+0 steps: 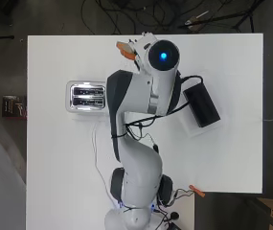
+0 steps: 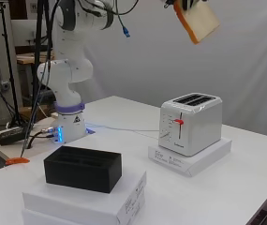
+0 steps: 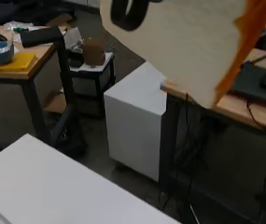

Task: Teleoperate dual arm-hand system to toast a bread

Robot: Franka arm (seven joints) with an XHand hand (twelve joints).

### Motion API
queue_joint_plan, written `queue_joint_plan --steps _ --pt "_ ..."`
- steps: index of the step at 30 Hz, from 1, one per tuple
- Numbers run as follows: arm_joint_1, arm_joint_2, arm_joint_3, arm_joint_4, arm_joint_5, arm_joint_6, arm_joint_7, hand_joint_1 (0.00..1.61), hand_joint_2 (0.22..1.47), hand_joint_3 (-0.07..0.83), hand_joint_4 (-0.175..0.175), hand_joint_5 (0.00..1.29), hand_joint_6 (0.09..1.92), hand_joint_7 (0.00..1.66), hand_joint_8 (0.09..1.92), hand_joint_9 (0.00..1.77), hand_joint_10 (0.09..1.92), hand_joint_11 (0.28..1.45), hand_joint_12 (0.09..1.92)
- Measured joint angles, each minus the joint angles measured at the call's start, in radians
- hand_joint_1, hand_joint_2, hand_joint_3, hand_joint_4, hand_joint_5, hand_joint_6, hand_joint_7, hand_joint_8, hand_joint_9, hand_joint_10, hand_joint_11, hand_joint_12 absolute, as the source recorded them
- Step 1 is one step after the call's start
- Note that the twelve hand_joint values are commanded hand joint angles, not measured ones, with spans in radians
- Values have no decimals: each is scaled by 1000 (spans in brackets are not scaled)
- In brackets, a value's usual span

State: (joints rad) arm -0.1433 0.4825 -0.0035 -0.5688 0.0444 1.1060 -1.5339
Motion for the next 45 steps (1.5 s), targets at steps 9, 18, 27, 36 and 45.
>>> queue_joint_plan --steps 9,18,27,36,45 --pt "43 -150 64 -452 7 208 13 921 1210 -1 173 792 1257 1354 87 1471 87 815 235" --pt "80 -328 127 -1237 18 451 43 1082 1162 2 14 805 1167 1241 499 1497 87 743 446" --pt "105 -370 202 -1142 -18 496 101 1253 1119 -1 -175 800 1120 1187 766 1462 87 718 362" --pt "118 -398 226 -1185 31 528 129 1251 1128 1 -175 777 1146 1168 796 1462 87 786 226" --pt "132 -332 242 -1142 17 502 145 1253 1123 0 -175 786 1146 1181 771 1492 87 789 241"
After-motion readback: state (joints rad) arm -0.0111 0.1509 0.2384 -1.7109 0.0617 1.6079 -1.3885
